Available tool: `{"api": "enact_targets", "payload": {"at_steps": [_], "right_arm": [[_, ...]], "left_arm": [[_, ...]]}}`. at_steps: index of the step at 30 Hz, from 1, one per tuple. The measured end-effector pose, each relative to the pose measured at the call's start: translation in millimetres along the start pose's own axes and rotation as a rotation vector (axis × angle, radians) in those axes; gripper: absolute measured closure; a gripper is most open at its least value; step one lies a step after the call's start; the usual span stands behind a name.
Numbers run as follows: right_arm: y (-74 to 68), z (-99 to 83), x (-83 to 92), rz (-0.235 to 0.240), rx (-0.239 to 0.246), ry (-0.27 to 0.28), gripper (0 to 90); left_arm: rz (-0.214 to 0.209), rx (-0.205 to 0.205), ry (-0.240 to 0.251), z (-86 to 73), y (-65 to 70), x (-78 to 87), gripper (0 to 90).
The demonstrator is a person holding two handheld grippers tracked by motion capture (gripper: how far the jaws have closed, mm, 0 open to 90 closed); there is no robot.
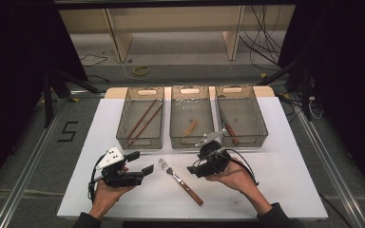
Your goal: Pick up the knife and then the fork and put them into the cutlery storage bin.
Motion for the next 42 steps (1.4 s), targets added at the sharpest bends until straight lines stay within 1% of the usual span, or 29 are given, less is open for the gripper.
{"api": "enact_targets", "payload": {"at_steps": [2,5,11,16,23,24,26,30,33,35,37,42], "right_arm": [[-2.7,-0.6,-2.8,0.000,0.009,-0.001,36.9],[-6.7,-2.2,-6.4,0.007,0.005,-0.012,36.3],[-18.0,-3.0,-12.3,0.035,0.028,-0.026,35.6],[-24.1,-5.1,-16.9,0.050,0.050,-0.049,35.8],[-31.1,-6.8,-22.2,0.055,0.072,-0.075,36.1],[-32.3,-7.1,-23.1,0.061,0.075,-0.077,36.1],[-33.8,-7.7,-24.9,0.057,0.084,-0.086,36.2],[-37.4,-8.9,-28.7,0.064,0.087,-0.096,36.4],[-40.5,-10.7,-32.2,0.075,0.089,-0.107,37.6],[-42.0,-12.1,-35.4,0.070,0.092,-0.121,38.4],[-44.9,-13.6,-37.9,0.078,0.094,-0.129,40.6],[-48.6,-18.5,-43.6,0.088,0.120,-0.159,47.5]], "left_arm": [[-0.001,-0.004,0.001,0.3,0.8,0.5,19.9],[-0.001,-0.005,0.003,0.8,0.9,1.1,19.8],[-0.001,-0.008,0.000,-0.1,1.1,0.2,19.8],[-0.001,-0.005,0.003,0.1,1.0,0.3,19.8],[-0.001,-0.008,-0.001,-0.3,1.2,0.1,19.8],[-0.001,-0.008,-0.001,-0.3,1.1,0.2,19.8],[-0.001,-0.008,0.000,-0.3,1.0,0.2,19.8],[-0.001,-0.008,-0.002,-0.3,1.0,0.1,19.8],[-0.002,-0.004,0.002,0.4,1.1,0.5,19.8],[-0.001,-0.004,0.002,0.3,0.9,0.6,19.8],[-0.002,-0.004,0.002,0.2,1.2,0.3,19.8],[-0.002,-0.008,0.000,-0.1,1.3,0.1,19.8]]}}
Point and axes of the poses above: each handheld gripper's, and its own axes: x roughly backward along the jaws, z roughly out of its top, y roughly to its right, the point moved 9 cm from there along -x, roughly forward along the jaws, and after that the axes turned 15 degrees about x, right-handed, at the moved point
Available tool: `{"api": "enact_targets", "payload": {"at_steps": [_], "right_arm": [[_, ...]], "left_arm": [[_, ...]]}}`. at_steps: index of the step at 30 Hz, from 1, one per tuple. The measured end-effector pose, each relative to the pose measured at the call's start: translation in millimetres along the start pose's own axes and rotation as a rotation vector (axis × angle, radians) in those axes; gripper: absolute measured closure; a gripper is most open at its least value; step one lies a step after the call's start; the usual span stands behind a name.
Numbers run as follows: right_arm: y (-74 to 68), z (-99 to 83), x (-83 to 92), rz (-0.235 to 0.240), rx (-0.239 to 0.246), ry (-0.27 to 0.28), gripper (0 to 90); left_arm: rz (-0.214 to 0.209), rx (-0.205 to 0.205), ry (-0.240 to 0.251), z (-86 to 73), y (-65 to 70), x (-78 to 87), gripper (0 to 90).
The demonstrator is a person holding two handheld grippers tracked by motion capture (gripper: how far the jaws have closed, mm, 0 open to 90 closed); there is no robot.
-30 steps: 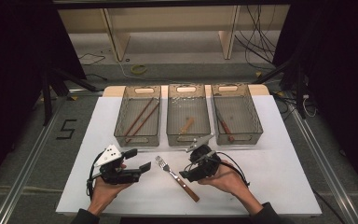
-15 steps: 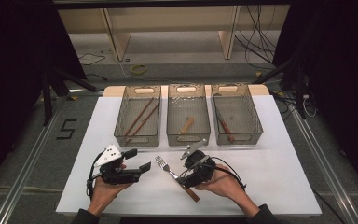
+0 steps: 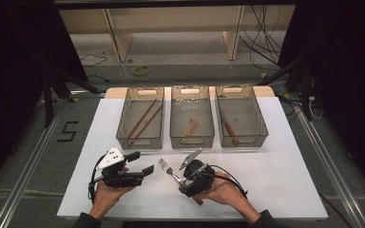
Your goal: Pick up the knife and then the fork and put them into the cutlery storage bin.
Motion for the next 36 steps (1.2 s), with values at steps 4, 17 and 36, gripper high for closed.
{"api": "enact_targets", "payload": {"at_steps": [4,17,36], "right_arm": [[0.1,-1.8,-1.9,-0.012,0.019,-0.016,52.1],[-2.7,-2.3,-10.3,-0.017,0.055,-0.037,62.1],[-1.7,-5.2,-12.3,-0.048,0.081,-0.081,70.3]], "left_arm": [[0.000,-0.002,-0.002,-0.4,-0.1,-0.4,19.8],[-0.001,0.000,-0.008,-1.1,0.5,-1.1,19.8],[0.000,-0.005,-0.011,-1.6,1.0,-1.8,19.9]]}}
Point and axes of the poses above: each handheld gripper's, and its own axes: x roughly backward along the jaws, z roughly out of its top, y roughly to its right, the point moved 9 cm from there along -x, roughly forward along the jaws, and after that the axes turned 15 degrees about x, right-handed, at the moved point
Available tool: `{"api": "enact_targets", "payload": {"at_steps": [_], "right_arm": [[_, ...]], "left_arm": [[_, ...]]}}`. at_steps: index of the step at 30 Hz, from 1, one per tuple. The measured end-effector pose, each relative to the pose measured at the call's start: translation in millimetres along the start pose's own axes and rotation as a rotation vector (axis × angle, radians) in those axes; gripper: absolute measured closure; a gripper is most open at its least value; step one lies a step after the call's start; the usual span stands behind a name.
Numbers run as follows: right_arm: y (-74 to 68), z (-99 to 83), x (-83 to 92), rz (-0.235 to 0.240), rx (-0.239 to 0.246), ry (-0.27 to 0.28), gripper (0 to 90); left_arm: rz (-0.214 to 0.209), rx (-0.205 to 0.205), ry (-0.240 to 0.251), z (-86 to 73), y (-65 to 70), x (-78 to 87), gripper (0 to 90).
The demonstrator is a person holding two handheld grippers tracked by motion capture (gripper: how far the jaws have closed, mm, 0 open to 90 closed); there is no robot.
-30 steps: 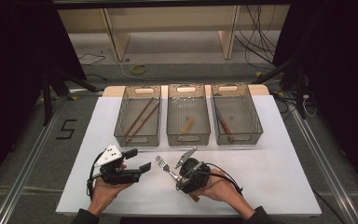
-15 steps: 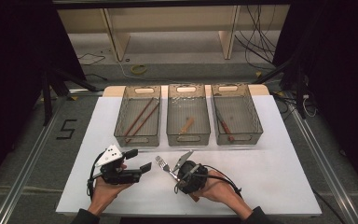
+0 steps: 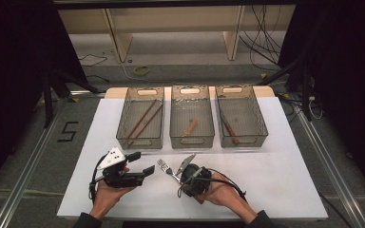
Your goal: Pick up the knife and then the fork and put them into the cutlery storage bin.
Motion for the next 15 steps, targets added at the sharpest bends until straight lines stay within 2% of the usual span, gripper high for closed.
{"api": "enact_targets", "payload": {"at_steps": [7,15], "right_arm": [[2.1,-0.3,-0.1,-0.010,-0.025,-0.006,76.8],[2.5,-0.5,-0.1,-0.008,-0.029,-0.004,77.2]], "left_arm": [[0.000,-0.001,-0.003,-0.3,-0.2,-0.2,19.9],[0.001,-0.001,-0.003,-0.3,-0.3,-0.1,20.0]]}}
Point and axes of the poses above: each handheld gripper's, and its own axes: x roughly backward along the jaws, z roughly out of its top, y roughly to its right, the point moved 9 cm from there along -x, roughly forward along the jaws, and after that the axes turned 15 degrees about x, right-handed, at the moved point
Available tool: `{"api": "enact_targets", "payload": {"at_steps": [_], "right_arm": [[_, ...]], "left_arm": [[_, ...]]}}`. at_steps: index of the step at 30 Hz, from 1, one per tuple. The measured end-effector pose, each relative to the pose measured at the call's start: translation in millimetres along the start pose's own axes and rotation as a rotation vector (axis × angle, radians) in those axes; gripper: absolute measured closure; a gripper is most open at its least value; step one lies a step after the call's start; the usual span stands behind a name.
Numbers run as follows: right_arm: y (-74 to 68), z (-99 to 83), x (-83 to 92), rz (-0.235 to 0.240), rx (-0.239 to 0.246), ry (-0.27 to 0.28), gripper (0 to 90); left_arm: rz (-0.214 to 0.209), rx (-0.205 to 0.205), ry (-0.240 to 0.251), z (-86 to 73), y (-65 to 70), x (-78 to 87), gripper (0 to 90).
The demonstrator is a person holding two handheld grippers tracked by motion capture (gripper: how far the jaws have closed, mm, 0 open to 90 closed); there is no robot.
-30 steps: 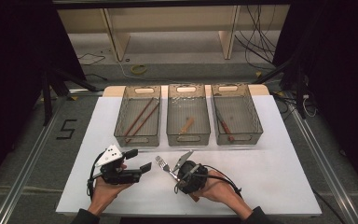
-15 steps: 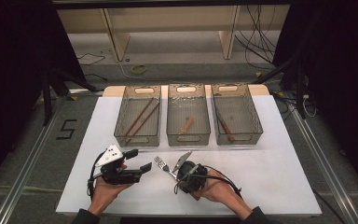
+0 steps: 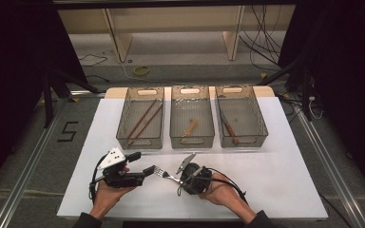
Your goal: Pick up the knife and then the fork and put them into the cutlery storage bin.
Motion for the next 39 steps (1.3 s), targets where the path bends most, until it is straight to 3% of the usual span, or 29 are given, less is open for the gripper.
{"api": "enact_targets", "payload": {"at_steps": [16,21,39], "right_arm": [[0.1,0.0,0.5,0.009,0.021,0.008,77.5],[1.8,1.5,4.4,0.015,0.021,0.033,77.5],[31.7,-3.0,39.0,-0.036,-0.065,0.134,77.5]], "left_arm": [[0.001,0.006,0.004,0.1,-1.2,-0.1,20.0],[0.001,0.007,0.005,0.1,-1.4,0.0,19.9],[-0.002,0.007,0.006,-0.2,-0.9,-0.2,19.8]]}}
Point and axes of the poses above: each handheld gripper's, and its own axes: x roughly backward along the jaws, z roughly out of its top, y roughly to its right, the point moved 9 cm from there along -x, roughly forward along the jaws, and after that the axes turned 15 degrees about x, right-handed, at the moved point
